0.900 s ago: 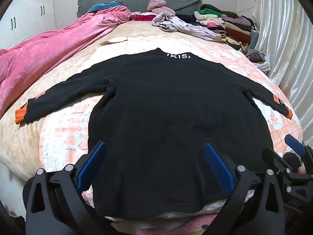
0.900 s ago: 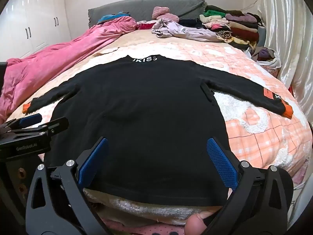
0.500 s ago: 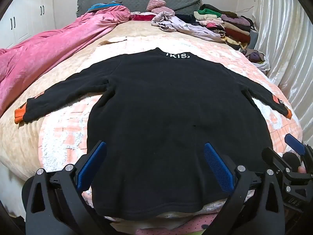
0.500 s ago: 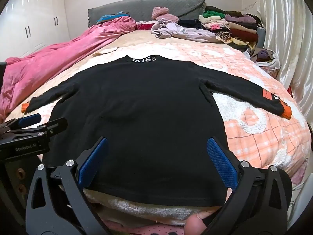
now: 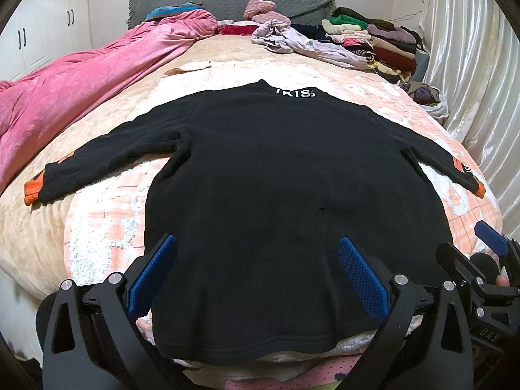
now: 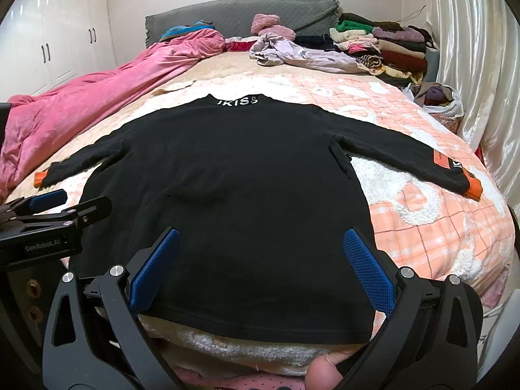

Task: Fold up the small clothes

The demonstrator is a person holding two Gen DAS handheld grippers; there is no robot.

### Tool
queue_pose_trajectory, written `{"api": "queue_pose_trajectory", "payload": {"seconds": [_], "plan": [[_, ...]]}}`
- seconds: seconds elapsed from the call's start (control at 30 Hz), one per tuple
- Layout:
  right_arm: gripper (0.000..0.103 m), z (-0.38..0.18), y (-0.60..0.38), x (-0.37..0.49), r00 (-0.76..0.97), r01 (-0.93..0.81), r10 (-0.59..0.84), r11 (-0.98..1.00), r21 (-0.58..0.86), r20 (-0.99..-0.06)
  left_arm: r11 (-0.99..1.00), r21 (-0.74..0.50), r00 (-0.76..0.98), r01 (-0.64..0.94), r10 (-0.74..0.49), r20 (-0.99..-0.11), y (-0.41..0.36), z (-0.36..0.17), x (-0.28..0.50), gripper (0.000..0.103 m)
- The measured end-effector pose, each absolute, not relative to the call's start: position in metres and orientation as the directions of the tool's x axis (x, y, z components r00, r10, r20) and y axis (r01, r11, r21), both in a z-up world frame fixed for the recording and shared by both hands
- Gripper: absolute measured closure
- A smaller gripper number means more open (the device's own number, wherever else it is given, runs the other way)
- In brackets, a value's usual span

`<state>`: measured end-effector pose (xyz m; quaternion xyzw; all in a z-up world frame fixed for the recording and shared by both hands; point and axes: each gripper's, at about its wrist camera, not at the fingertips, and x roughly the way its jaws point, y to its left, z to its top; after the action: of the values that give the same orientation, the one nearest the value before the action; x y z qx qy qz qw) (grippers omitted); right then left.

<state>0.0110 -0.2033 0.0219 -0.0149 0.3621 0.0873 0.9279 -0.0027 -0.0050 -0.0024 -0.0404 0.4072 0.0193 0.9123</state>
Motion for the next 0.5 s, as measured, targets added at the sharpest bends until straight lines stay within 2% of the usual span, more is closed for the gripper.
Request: {"api": "queue_pose_trajectory", "payload": {"seconds": [0.5], "plan": [[0.008, 0.0215, -0.2043, 0.0107, 0.726, -0.174, 0.15, 0.984, 0.032, -0.671, 0.996, -0.059, 0.668, -0.067, 0.001, -0.744, -0.0041, -0.0024, -0.0027, 0.004]]}}
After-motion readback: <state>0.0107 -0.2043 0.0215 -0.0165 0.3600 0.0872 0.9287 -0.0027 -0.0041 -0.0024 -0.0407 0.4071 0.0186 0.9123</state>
